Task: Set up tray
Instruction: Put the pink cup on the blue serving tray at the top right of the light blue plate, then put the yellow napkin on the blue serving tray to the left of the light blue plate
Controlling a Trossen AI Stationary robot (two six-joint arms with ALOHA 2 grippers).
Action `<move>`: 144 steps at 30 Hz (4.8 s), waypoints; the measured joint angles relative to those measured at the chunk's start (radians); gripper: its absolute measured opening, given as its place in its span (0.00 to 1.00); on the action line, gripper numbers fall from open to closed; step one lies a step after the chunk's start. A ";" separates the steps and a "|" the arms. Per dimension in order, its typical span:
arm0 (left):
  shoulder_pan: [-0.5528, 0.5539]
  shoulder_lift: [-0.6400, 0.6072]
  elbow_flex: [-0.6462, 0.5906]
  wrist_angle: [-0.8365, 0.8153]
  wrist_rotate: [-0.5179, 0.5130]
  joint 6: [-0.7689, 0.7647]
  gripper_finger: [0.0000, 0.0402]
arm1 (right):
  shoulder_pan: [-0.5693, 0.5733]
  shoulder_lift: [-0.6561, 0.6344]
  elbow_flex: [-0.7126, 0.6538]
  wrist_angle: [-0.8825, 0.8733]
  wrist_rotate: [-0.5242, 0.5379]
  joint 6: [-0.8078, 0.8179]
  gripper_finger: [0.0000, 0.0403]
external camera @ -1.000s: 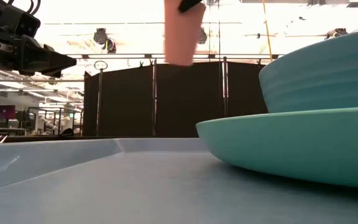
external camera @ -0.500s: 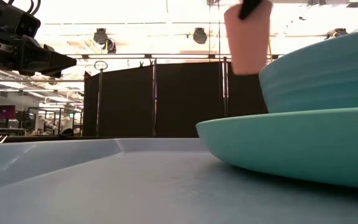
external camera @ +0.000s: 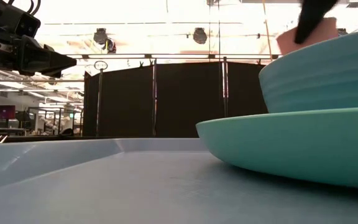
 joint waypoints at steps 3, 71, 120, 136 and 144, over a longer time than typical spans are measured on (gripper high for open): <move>0.000 0.000 0.000 0.000 0.000 0.000 0.17 | 0.035 -0.002 -0.023 -0.019 -0.003 0.090 0.00; 0.000 0.000 0.000 0.000 0.000 0.000 0.17 | 0.176 -0.225 -0.498 0.436 -0.103 0.433 0.00; 0.000 0.000 0.000 0.000 0.000 0.000 0.17 | 0.176 -0.225 -0.498 0.445 -0.102 0.410 0.22; 0.000 0.000 0.000 0.000 0.000 0.000 0.17 | 0.175 -0.225 -0.498 0.446 -0.103 0.396 0.25; 0.000 0.000 0.000 0.000 0.000 0.000 0.17 | 0.175 -0.225 -0.493 0.445 -0.103 0.381 0.25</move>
